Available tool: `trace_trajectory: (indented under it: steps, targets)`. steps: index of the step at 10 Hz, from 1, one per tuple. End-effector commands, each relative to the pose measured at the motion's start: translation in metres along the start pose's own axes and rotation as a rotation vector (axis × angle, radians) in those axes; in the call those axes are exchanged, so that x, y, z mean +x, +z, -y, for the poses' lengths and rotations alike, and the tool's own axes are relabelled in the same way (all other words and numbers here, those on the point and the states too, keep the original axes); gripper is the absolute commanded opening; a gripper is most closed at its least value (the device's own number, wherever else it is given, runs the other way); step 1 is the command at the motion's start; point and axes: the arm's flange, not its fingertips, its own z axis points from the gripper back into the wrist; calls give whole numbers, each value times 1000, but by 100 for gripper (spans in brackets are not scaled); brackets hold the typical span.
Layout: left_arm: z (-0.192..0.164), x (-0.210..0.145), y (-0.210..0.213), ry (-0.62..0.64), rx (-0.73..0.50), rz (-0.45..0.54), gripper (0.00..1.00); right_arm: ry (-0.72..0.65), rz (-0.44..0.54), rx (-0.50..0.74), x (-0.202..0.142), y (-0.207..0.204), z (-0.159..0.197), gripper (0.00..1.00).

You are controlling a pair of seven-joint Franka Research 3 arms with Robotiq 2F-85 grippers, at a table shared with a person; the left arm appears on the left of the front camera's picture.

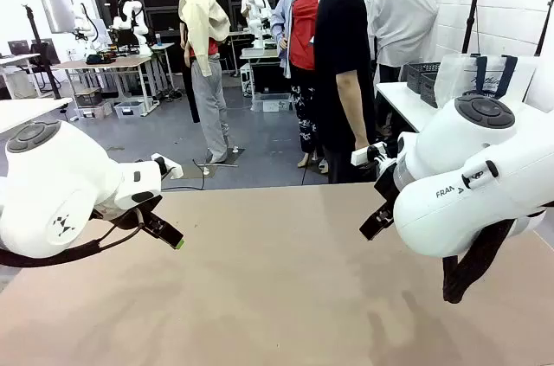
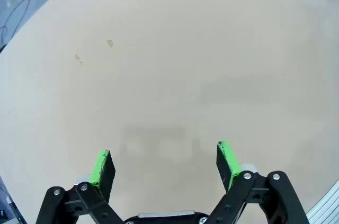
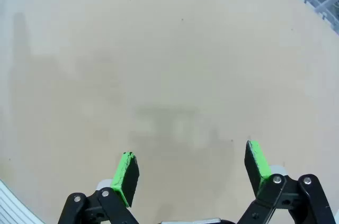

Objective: Transfer purchased items from the store into the shopping bag.
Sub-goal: Open the Reusable shopping bag in the center of the table.

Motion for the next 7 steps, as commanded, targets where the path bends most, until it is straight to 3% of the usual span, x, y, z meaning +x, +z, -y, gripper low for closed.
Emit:
trace_trajectory:
  steps: [1, 7]
  targets:
    - [0, 0, 0, 0, 0, 0, 100, 0, 0, 0, 0, 0, 0, 100]
    - [0, 0, 0, 0, 0, 0, 100, 0, 0, 0, 0, 0, 0, 100]
